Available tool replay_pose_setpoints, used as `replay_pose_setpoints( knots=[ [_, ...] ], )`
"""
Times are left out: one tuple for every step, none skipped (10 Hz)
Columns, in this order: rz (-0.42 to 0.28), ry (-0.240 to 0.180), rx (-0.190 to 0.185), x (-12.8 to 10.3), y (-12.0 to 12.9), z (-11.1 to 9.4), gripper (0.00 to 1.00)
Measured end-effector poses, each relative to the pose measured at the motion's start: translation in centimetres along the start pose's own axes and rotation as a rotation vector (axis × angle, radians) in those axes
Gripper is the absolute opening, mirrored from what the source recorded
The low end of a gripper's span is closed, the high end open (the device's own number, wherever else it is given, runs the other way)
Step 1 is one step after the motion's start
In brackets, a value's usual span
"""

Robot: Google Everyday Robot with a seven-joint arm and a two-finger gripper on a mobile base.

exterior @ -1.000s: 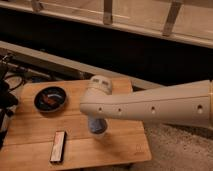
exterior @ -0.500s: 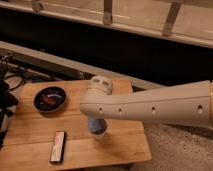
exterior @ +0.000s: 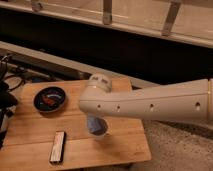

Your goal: Place the white sponge in the ceramic cup

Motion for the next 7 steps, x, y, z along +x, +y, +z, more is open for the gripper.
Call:
replay_pose_setpoints(
  knots=[
    [0.005,0.004,-0.001,-0.1,-0.2,-0.2,0.01],
    [0.017,0.011,-0.005,-0.2,-0.5,-0.4,0.00],
    [0.024,0.013,-0.015,-0.2,-0.7,-0.4,0.00],
    [0.029,0.014,-0.025,-0.3,-0.6,-0.5,0.00],
    [0.043,0.016,-0.045,-0.4,-0.9,-0.6,0.00],
    [0.067,0.022,-0.077,-0.4,-1.2,-0.7,0.00],
    [0.093,0.028,-0.120,-0.4,-1.6,-0.7,0.00]
  ],
)
